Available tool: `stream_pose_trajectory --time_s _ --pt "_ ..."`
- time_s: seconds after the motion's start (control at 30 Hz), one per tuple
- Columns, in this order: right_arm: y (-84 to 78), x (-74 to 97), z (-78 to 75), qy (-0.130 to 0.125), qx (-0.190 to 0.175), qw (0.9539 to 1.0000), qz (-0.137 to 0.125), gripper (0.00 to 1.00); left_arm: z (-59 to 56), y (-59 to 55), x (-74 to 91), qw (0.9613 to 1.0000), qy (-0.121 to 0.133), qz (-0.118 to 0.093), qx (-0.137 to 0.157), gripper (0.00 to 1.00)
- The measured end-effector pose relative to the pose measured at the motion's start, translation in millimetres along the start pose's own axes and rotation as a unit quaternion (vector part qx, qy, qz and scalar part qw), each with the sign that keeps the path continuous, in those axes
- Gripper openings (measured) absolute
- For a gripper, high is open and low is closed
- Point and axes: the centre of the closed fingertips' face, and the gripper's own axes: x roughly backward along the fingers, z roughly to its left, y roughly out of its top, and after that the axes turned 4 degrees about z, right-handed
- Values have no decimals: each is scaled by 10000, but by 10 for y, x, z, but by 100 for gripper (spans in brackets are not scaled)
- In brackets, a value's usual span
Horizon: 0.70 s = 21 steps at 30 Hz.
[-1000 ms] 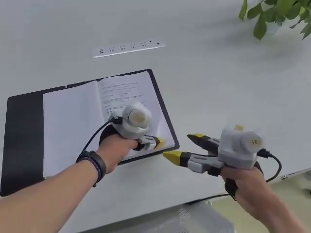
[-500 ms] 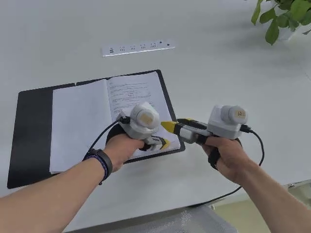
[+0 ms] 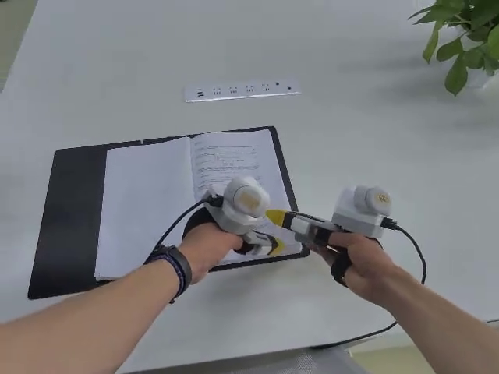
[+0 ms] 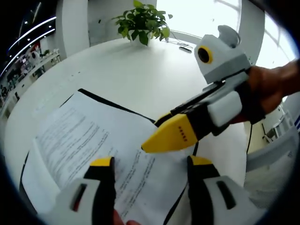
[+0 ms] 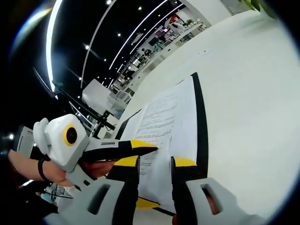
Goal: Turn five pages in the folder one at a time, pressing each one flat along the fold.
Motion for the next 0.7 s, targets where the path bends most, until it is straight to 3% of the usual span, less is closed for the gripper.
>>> stream_pose_trajectory --time_s 0.17,0.37,0.53,0.7 --pt "-36 74 60 221 -230 9995 -82 12 -54 2 162 10000 2 -74 -17 65" --pt "-106 115 65 203 -268 9994 -17 1 12 -63 355 9998 83 -145 63 66" --pt "-62 126 98 203 -367 9991 -53 0 95 -133 493 9989 173 -287 318 67" --pt "-47 116 138 157 -287 9995 -42 0 135 -222 612 9987 236 -295 332 67"
